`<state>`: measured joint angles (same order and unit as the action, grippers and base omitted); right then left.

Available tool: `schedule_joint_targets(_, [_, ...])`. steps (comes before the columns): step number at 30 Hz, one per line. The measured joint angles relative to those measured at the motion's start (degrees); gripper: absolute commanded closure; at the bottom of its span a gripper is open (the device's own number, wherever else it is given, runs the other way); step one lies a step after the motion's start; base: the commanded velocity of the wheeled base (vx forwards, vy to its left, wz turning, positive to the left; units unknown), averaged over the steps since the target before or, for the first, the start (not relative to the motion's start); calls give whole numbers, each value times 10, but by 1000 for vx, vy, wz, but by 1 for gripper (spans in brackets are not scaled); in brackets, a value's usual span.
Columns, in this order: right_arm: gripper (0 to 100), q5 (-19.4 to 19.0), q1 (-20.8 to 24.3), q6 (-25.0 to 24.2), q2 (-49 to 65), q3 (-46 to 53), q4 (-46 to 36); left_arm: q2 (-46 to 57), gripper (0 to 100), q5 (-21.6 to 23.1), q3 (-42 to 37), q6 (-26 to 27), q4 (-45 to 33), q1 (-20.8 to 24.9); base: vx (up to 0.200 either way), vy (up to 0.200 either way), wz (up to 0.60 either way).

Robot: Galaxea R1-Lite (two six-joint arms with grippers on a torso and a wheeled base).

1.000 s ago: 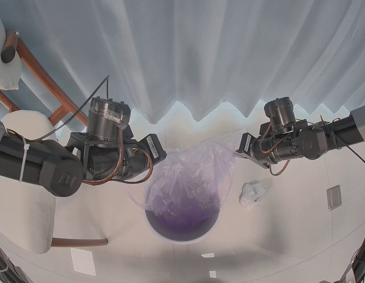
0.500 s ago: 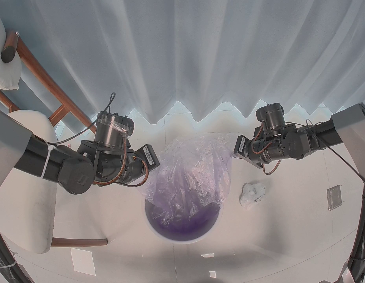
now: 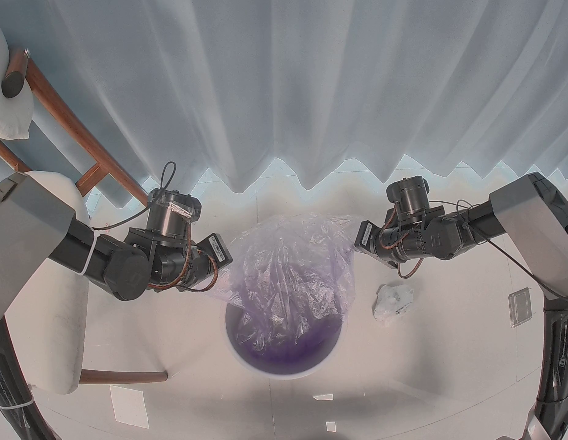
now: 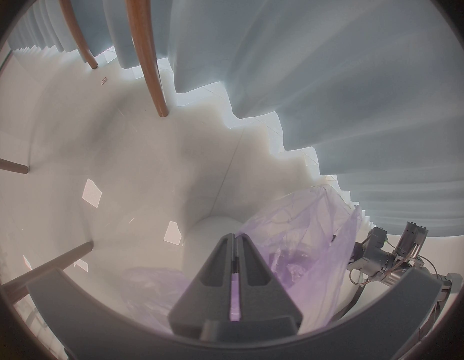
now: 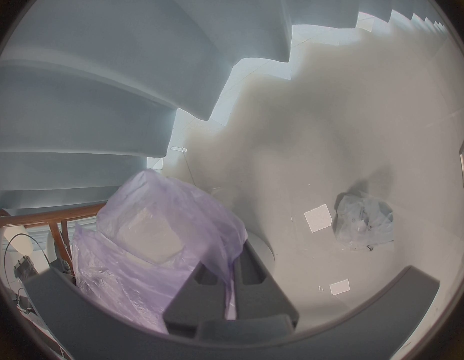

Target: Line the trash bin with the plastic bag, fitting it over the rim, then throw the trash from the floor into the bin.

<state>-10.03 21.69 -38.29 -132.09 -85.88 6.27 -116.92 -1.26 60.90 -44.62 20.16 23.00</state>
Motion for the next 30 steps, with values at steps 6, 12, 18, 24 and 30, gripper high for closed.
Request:
schedule_joint_targets(6, [100,0,1,-10,-12,0,11,-12,100,-10,-1,2,0,-4,0,0,0])
schedule_joint_targets(12, [0,-11,0,-45,-10,2,47,-17,100,-17,-1,4,0,-5,0,0,0])
schedule_joint_targets(18, [0,-24,1,-121,25,24,45,-15,100,-26,-2,5,0,-7,0,0,0])
schedule_joint_targets(24, [0,-62,1,-185,103,81,42,10,100,-25,-4,4,-1,-1,0,0,0])
schedule_joint_targets(30, [0,-76,21,-208,160,113,8,55,100,-22,-6,5,-5,18,0,0,0])
